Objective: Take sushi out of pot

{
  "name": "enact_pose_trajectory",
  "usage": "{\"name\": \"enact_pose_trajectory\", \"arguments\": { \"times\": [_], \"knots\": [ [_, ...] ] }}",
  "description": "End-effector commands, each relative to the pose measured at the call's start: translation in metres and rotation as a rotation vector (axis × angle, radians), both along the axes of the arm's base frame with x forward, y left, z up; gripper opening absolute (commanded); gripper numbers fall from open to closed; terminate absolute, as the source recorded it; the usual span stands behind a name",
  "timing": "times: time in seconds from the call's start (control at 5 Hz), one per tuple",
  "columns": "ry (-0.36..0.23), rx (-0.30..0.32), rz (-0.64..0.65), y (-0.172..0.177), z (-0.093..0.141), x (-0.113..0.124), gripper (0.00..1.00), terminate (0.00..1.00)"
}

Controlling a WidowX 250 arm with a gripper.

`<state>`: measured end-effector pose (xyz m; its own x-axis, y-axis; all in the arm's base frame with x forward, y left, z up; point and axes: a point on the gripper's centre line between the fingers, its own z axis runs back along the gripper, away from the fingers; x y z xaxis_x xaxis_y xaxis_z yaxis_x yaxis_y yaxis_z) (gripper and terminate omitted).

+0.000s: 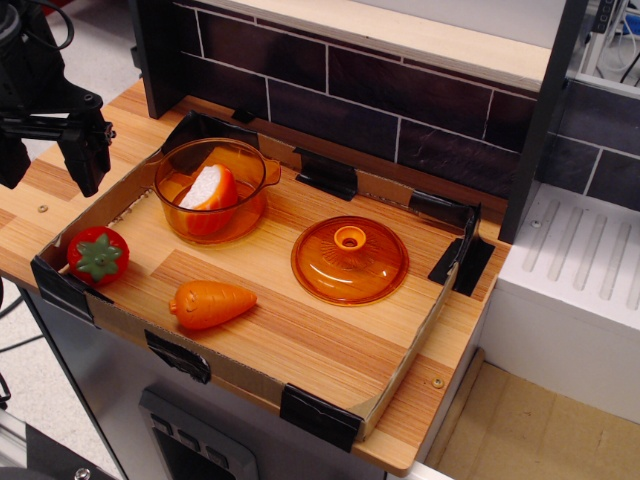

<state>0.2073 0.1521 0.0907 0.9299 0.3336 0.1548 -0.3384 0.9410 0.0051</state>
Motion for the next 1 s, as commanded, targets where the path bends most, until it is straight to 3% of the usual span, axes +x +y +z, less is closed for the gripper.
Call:
{"name": "enact_pose_trajectory", "arguments": {
  "times": [0.0,0.4,0.6,0.8],
  "knots": [
    [0.000,0.000,0.000,0.000,0.000,0.000,1.00,0.00],
    [-0.011,-0.049,0.029,-0.009,0.040,0.017,1.00,0.00],
    [-0.010,-0.058,0.056,-0.012,0.043,0.039,1.00,0.00],
    [-0.022,-0.018,0.011,-0.018,0.030,0.057,1.00,0.00]
  ]
}}
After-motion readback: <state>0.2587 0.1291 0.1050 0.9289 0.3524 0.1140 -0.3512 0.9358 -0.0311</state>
